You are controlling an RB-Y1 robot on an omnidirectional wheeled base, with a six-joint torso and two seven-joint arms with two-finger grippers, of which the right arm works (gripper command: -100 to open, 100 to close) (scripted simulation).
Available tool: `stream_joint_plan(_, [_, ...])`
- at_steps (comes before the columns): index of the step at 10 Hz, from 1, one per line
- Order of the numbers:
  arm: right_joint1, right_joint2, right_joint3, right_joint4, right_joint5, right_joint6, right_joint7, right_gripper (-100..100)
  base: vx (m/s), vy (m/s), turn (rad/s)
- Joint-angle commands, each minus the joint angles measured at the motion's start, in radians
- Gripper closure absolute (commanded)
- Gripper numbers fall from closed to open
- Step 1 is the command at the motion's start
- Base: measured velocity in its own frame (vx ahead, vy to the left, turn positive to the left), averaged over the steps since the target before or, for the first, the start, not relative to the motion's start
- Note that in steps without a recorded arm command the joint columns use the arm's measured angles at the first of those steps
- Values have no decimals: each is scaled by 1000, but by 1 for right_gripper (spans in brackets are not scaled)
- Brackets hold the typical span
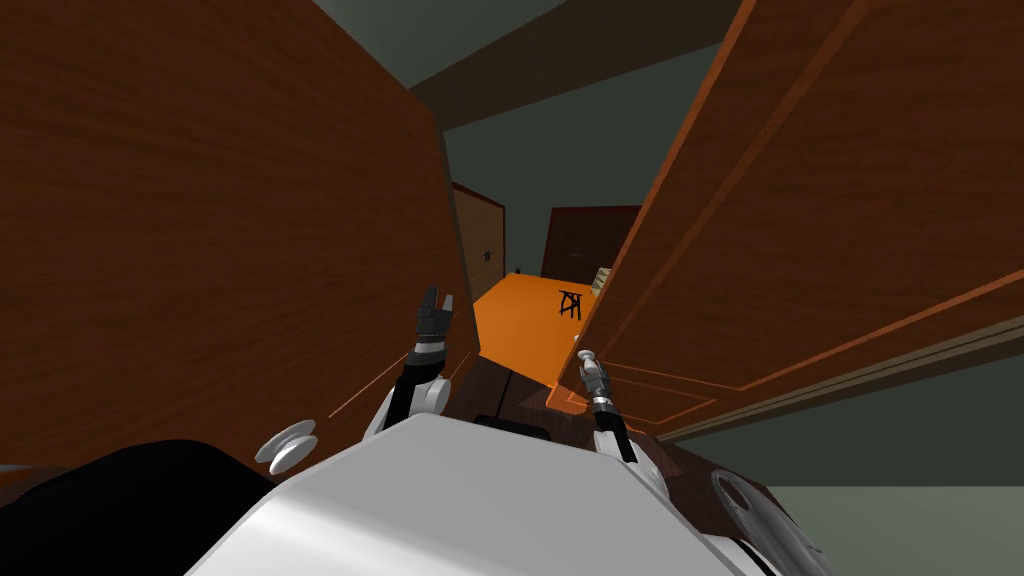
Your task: Pull the door open
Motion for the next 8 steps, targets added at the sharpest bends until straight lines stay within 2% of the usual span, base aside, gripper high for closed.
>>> stream_joint_plan(1, [2,1,4,-7,-7,5,-33,-100,-54,-8,7])
stream_joint_plan(5, [-3,9,28,-16,-45,14,-150,-100,-61,-17,13])
stream_joint_plan(6, [-3,9,28,-16,-45,14,-155,-100,-40,-9,7])
stream_joint_plan(8, [-7,15,45,-22,-73,21,-221,-100,-56,-9,18])
